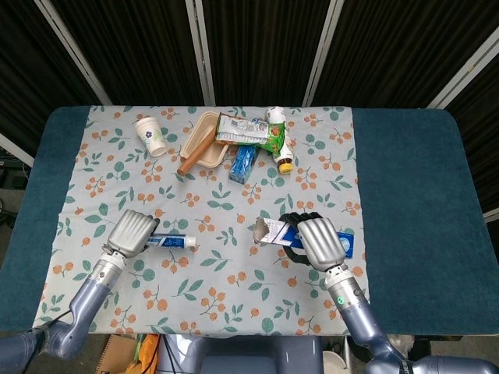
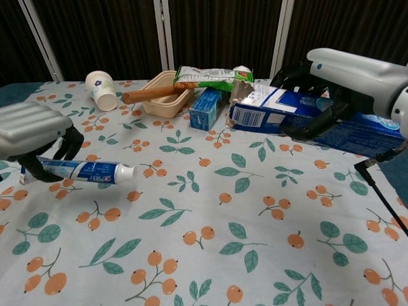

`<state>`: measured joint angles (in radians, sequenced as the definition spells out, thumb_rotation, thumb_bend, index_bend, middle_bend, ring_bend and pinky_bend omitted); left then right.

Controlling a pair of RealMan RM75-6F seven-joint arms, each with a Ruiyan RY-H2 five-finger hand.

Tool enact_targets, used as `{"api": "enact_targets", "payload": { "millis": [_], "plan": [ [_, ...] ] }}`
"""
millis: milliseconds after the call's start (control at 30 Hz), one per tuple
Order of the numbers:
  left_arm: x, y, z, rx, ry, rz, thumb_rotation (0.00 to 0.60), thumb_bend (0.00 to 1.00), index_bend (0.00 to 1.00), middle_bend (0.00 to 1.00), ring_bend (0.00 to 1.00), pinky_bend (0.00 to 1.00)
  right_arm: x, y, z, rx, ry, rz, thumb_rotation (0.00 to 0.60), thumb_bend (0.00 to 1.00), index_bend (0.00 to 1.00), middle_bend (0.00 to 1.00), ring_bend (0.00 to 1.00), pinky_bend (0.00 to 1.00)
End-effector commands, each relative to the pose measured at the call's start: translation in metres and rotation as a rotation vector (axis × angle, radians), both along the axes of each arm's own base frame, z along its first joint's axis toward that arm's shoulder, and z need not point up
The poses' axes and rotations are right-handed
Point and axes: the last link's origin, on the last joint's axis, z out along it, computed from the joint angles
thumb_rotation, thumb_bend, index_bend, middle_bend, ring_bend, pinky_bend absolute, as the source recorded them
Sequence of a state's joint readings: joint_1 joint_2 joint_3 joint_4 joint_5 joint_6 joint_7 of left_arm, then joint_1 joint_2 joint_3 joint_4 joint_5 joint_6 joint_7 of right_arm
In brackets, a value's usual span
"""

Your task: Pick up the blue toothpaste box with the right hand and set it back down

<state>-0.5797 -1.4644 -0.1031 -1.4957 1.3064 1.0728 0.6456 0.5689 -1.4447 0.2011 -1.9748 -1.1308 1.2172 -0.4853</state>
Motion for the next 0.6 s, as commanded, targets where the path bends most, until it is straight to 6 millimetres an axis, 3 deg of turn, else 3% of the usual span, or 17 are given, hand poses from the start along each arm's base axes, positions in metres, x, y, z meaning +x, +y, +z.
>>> {"api": "enact_targets", "payload": {
  "millis": [33, 300, 333, 400, 600],
  "plan": [
    [0.066, 0.028, 0.052, 0.108, -0.015, -0.271, 0.600, 0.48, 0.72, 0.75, 0.68, 0.69, 0.001, 0.002, 0.006, 0.001, -0.016, -0.002, 0.600, 0.40, 0.40, 0.47, 0.43, 0.37],
    [0.127, 0.043, 0.088, 0.158, 0.013, -0.439, 0.600, 0.48, 0.72, 0.75, 0.68, 0.69, 0.000, 0.006, 0.007, 0.016, -0.039, -0.017, 0.600, 0.40, 0.40, 0.47, 0.43, 0.37],
    [0.142, 0.043, 0.090, 0.160, 0.014, -0.480, 0.600, 0.48, 0.72, 0.75, 0.68, 0.69, 0.000, 0.006, 0.007, 0.019, -0.044, -0.021, 0.600, 0.40, 0.40, 0.47, 0.43, 0.37],
    [0.159, 0.043, 0.090, 0.140, 0.039, -0.514, 0.600, 0.48, 0.72, 0.75, 0.68, 0.69, -0.001, 0.007, 0.008, 0.020, -0.051, -0.025, 0.600, 0.40, 0.40, 0.47, 0.43, 0.37],
    [0.180, 0.034, 0.080, 0.092, 0.081, -0.567, 0.600, 0.48, 0.72, 0.75, 0.68, 0.69, -0.001, 0.007, 0.011, 0.016, -0.069, -0.040, 0.600, 0.40, 0.40, 0.47, 0.43, 0.37]
  ]
}}
